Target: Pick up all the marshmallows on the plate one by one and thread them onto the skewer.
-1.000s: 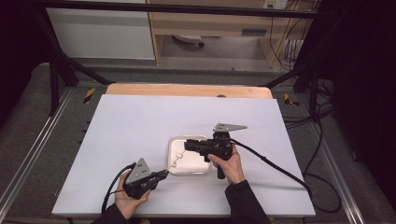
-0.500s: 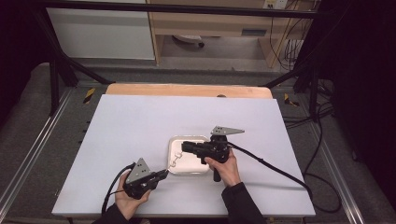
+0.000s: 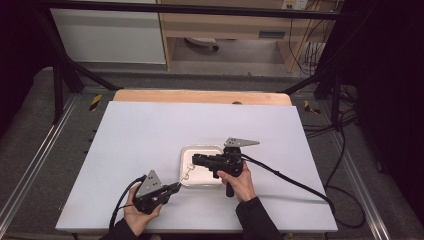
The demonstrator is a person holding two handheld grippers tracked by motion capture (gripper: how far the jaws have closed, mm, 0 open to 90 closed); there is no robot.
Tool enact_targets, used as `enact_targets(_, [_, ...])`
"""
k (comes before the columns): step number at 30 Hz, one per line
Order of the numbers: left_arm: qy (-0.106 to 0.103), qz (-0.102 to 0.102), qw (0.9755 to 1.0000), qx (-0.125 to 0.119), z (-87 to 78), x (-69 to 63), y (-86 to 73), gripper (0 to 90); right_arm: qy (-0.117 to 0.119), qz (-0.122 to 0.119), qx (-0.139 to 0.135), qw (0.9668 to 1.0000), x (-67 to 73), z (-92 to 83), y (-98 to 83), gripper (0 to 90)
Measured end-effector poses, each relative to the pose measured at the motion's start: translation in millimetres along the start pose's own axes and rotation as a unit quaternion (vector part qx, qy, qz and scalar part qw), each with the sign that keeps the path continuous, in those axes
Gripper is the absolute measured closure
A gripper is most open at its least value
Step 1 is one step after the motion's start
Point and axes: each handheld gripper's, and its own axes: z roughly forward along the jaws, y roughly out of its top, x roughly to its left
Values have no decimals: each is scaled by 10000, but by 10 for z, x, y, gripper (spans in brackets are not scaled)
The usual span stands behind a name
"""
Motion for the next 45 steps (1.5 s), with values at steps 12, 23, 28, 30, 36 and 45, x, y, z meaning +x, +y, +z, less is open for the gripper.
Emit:
enact_targets(12, [-53, -74, 9999, -94, 18, 30, 7, 888, -100, -33, 164, 9998, 1, -14, 6, 754])
enact_targets(23, [-23, -205, 9996, -190, -9, 85, 8, 887, -793, -489, 358, 9950, 6, -188, 87, 324])
enact_targets(28, [-45, -244, 9995, -172, -13, 90, 15, 887, -1125, -656, 526, 9901, -85, -306, 3, 178])
enact_targets(30, [6, -304, 9995, -104, -26, 85, 18, 886, -1267, -735, 615, 9873, -132, -363, -36, 129])
enact_targets(36, [-11, -365, 9993, -57, -42, 103, 39, 886, -1612, -793, 840, 9801, -269, -573, -161, 60])
enact_targets(45, [35, -397, 9992, 4, -76, 143, 119, 885, -2026, -812, 989, 9709, -393, -886, -308, 13])
